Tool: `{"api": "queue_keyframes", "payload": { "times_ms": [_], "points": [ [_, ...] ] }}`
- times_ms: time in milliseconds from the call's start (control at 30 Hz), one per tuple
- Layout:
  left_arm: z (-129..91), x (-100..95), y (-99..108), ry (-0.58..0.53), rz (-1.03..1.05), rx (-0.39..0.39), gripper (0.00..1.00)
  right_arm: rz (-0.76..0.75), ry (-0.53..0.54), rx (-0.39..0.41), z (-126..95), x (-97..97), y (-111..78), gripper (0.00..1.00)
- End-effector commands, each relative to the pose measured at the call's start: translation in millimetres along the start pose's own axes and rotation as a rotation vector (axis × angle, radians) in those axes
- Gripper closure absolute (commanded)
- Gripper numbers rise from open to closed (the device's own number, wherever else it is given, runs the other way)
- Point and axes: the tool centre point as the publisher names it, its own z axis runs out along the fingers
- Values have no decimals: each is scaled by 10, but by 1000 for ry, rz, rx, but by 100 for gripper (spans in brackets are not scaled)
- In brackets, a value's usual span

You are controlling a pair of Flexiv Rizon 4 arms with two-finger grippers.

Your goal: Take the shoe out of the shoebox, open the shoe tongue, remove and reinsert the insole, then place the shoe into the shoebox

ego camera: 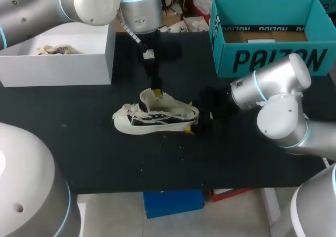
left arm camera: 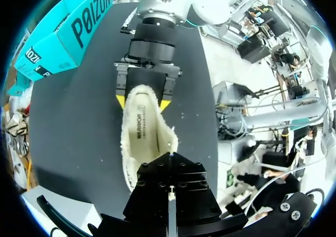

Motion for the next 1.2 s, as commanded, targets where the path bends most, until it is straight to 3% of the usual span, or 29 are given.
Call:
{"api": "queue_keyframes", "payload": {
  "times_ms": [33,1200],
  "points": [
    [98,-96,4,18,21,12,100,1,1,1,-2,-1,-3,100],
    [812,-314,77,87,8,-99,100,1,1,1,-2,-1,-3,100]
  ]
}}
